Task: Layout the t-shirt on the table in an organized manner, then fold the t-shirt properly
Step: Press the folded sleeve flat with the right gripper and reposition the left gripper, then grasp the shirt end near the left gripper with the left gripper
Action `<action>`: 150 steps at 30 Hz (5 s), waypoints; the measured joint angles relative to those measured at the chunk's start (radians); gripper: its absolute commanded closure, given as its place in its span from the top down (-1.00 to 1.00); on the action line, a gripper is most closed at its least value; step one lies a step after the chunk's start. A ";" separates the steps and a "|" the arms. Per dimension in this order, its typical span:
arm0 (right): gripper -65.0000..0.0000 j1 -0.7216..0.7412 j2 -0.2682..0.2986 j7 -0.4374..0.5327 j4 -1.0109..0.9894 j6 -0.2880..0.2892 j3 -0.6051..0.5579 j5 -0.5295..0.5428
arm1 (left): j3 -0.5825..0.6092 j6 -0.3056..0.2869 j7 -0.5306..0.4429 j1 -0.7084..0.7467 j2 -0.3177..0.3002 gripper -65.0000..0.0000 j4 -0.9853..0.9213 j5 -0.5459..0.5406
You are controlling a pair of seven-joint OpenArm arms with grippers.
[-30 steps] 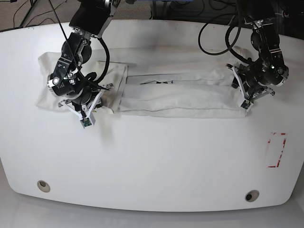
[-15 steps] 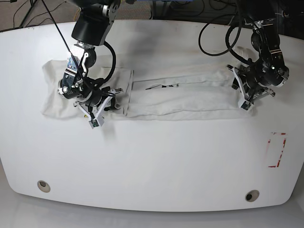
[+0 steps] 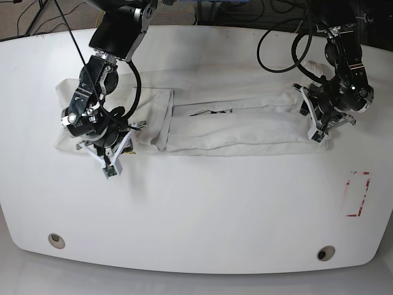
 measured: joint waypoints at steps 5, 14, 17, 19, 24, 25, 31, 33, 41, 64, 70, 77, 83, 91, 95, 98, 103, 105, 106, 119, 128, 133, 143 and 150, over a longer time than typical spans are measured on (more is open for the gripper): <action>-0.69 0.021 0.049 -0.076 0.119 0.001 -0.005 0.010 | 0.000 0.000 0.000 -0.003 0.000 -0.45 0.000 -0.001; -0.69 -0.036 0.147 -0.127 0.152 0.000 0.009 -0.010 | -0.005 0.000 0.000 -0.005 0.000 -0.45 0.000 0.000; -0.69 -0.069 0.153 -0.080 0.128 0.000 0.010 -0.010 | -0.026 0.000 0.000 -0.007 0.005 -0.35 0.000 -0.002; -0.69 -0.090 0.150 -0.041 0.101 0.000 0.008 -0.008 | -0.043 0.000 0.000 -0.007 0.008 -0.20 0.000 0.001; -0.69 -0.127 0.146 0.065 0.005 0.000 0.006 0.001 | -0.070 0.000 0.000 -0.026 0.022 0.19 0.000 0.003; -0.69 -0.131 0.145 0.085 -0.013 0.000 0.006 0.002 | -0.078 0.000 0.000 -0.030 0.029 0.22 0.001 0.003; -0.69 -0.144 0.145 0.162 -0.108 0.000 0.006 -0.002 | -0.160 0.000 0.001 -0.035 0.062 0.26 0.022 -0.003; -0.69 -0.144 0.145 0.171 -0.124 0.000 0.007 -0.003 | -0.175 0.000 0.002 -0.036 0.062 0.26 0.021 -0.001; -0.69 -0.144 0.144 0.180 -0.139 0.000 0.005 -0.002 | -0.346 0.000 0.022 -0.068 0.061 0.26 -0.030 -0.184; -0.69 -0.144 0.144 0.180 -0.139 0.000 0.002 0.003 | -0.457 0.000 0.077 -0.038 -0.059 0.26 -0.417 -0.540; -0.69 -0.144 0.145 0.180 -0.139 0.000 0.002 0.002 | -0.442 0.000 0.067 -0.047 -0.060 0.26 -0.463 -0.599; -0.69 -0.144 0.142 0.181 -0.139 0.000 0.002 0.003 | -0.307 0.000 0.061 -0.050 -0.066 0.24 -0.469 -0.661; -0.69 -0.144 0.143 0.180 -0.139 0.000 0.004 0.002 | -0.280 0.000 0.056 -0.050 -0.049 0.24 -0.469 -0.685; -0.69 -0.144 0.143 0.180 -0.139 0.000 0.004 0.003 | -0.283 0.000 0.056 -0.084 -0.024 0.13 -0.471 -0.636; -0.69 -0.147 0.142 0.180 -0.139 0.000 0.004 0.002 | -0.284 0.000 0.024 -0.089 -0.019 -0.39 -0.471 -0.586; -0.69 -0.146 0.142 0.180 -0.139 0.000 0.004 0.003 | -0.290 0.004 0.013 -0.098 -0.011 -0.74 -0.471 -0.529; -0.69 -0.146 0.142 0.180 -0.139 0.000 0.004 0.003 | -0.283 0.003 -0.004 -0.105 0.000 -0.79 -0.473 -0.482; -0.69 -0.147 0.142 0.180 -0.139 0.000 0.004 0.002 | -0.283 0.003 -0.012 -0.104 0.000 -0.79 -0.473 -0.478; -0.69 -0.146 0.142 0.180 -0.139 0.000 0.004 0.002 | -0.283 0.003 -0.012 -0.104 0.000 -0.79 -0.473 -0.478; -0.69 -0.146 0.142 0.180 -0.139 0.000 0.004 0.003 | -0.285 0.000 -0.028 -0.105 0.000 -0.14 -0.473 -0.491; -0.69 -0.146 0.142 0.180 -0.139 0.000 0.004 0.003 | -0.285 0.000 -0.032 -0.111 -0.002 0.15 -0.472 -0.505; -0.69 -0.146 0.142 0.180 -0.139 0.000 0.003 0.003 | -0.290 0.000 -0.041 -0.111 0.016 0.14 -0.470 -0.501; -0.69 -0.147 0.120 0.180 -0.139 0.000 0.004 0.003 | -0.285 0.002 -0.029 -0.129 0.043 -0.86 -0.472 -0.460; -0.69 -0.147 0.117 0.180 -0.139 0.000 0.005 0.002 | -0.282 0.001 -0.028 -0.135 0.055 -0.90 -0.471 -0.422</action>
